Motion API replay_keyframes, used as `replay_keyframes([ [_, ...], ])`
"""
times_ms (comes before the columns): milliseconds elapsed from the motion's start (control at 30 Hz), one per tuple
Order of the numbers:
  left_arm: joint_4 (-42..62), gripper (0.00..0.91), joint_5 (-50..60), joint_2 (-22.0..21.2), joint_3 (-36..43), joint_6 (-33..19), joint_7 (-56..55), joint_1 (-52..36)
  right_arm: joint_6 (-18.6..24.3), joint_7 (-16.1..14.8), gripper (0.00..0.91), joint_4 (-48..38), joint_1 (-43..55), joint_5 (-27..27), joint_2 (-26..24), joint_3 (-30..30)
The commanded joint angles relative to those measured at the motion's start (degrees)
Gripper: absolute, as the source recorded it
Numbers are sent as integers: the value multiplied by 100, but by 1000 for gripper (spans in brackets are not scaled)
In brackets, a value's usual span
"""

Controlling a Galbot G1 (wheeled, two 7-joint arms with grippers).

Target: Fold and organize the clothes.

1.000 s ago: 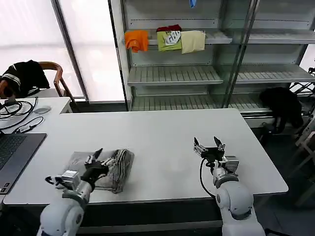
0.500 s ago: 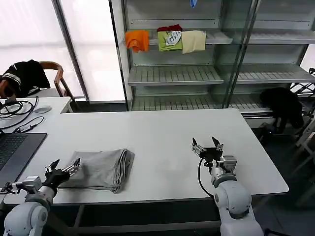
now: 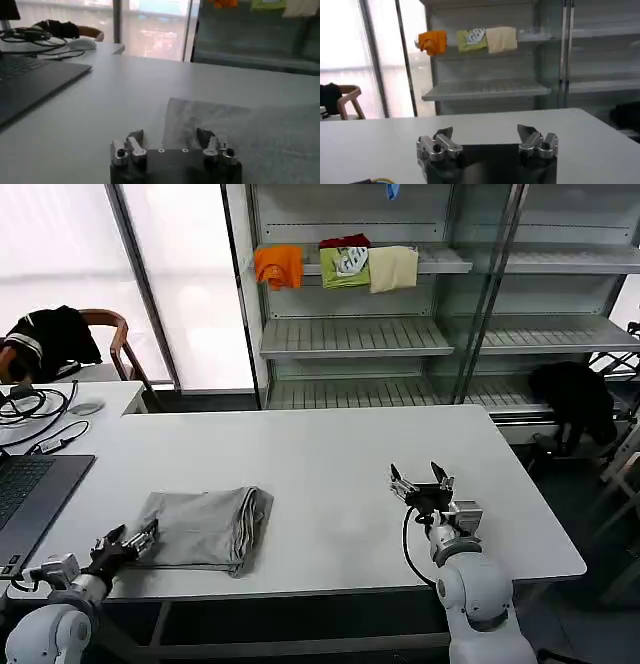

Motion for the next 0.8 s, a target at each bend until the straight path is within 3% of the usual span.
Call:
replay_keyframes([
  [33,118,20,-233,-3,-27,131,129,20,1,-6,907,30,-3,-2,-8,7],
  [233,43,20,-495,-44,19,152,118,37,2,10,907,29,4,-2,-21,10],
  [600,6,10,159,-40,-116,-769,88,49,-8,26,907,47,33,-4,-30,-15],
  [800,-72,0,1193,466,-1014,-924,628,-286,-6,31,907,4,55,-4,-25,-43],
])
